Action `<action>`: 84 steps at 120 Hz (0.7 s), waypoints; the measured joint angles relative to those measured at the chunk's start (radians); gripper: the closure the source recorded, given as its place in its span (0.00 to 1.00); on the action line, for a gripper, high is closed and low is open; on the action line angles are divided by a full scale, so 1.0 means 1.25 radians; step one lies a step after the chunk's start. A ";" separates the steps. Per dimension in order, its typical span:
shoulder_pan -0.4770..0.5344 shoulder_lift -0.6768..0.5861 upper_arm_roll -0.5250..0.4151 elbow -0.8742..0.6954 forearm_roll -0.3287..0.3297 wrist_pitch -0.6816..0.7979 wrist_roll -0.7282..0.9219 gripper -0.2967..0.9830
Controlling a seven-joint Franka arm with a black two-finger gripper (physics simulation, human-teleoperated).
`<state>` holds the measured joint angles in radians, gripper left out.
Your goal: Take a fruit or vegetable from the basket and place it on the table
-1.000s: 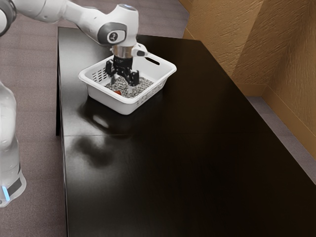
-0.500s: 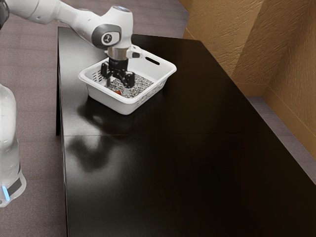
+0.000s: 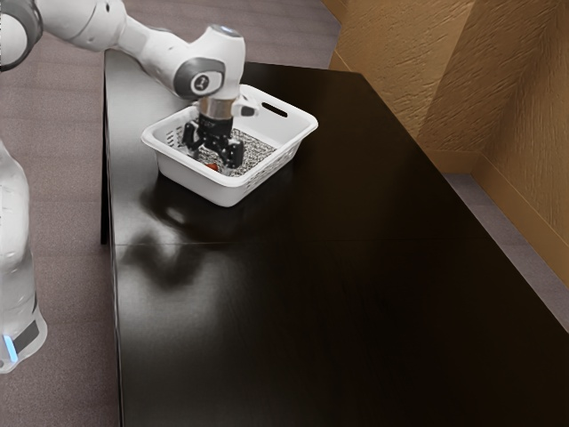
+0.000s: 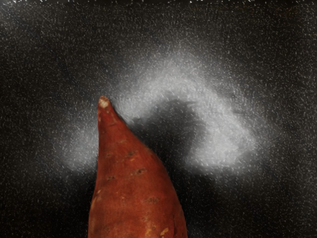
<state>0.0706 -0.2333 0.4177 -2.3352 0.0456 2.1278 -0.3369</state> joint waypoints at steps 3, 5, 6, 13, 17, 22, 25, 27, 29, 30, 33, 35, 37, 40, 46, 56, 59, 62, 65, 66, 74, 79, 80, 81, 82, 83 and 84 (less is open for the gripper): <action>0.000 0.002 0.000 0.001 0.000 0.002 0.000 0.24; 0.000 0.004 0.000 0.001 0.000 0.004 0.000 0.24; 0.000 0.004 0.001 0.002 0.000 0.005 0.000 0.25; 0.000 0.006 0.001 0.003 -0.001 0.010 0.000 0.25; -0.001 0.007 0.001 0.003 -0.001 0.012 0.000 0.25; -0.002 0.009 0.001 0.003 -0.001 0.015 0.000 0.25; -0.003 0.010 0.001 0.003 -0.001 0.017 0.000 0.25; -0.004 0.010 0.001 0.003 -0.001 0.018 0.000 0.25; -0.004 0.011 0.001 0.003 -0.001 0.019 0.000 0.25; -0.004 0.011 0.001 0.003 -0.001 0.019 0.000 0.25; -0.004 0.011 0.001 0.003 -0.001 0.021 0.000 0.25; -0.004 0.012 0.001 0.003 -0.001 0.021 0.000 0.25; -0.004 0.012 0.001 0.003 -0.001 0.022 -0.001 0.25; -0.003 0.014 0.001 0.003 -0.001 0.023 -0.001 0.25; -0.002 0.016 0.001 0.003 -0.001 0.026 -0.001 0.25; -0.002 0.021 0.001 0.003 -0.008 0.029 -0.001 0.25; -0.002 0.023 0.001 0.003 -0.009 0.030 -0.001 0.26; -0.001 0.024 0.001 0.003 -0.011 0.030 -0.001 0.26; -0.001 0.026 0.001 0.003 -0.012 0.031 -0.001 0.27; -0.001 0.026 0.001 0.003 -0.012 0.031 -0.001 0.28; -0.001 0.029 0.001 0.003 -0.015 0.033 -0.004 0.35; -0.001 0.033 0.001 0.003 -0.016 0.033 -0.006 0.39; -0.001 0.033 0.001 0.003 -0.016 0.033 -0.006 0.40; -0.001 0.034 0.001 0.003 -0.016 0.034 -0.006 0.41; -0.001 0.035 0.001 0.003 -0.016 0.034 -0.007 0.42; -0.001 0.036 0.001 0.003 -0.016 0.034 -0.007 0.43; -0.001 0.037 0.001 0.003 -0.016 0.034 -0.007 0.43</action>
<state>0.0694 -0.1873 0.4188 -2.3320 0.0254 2.1705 -0.3459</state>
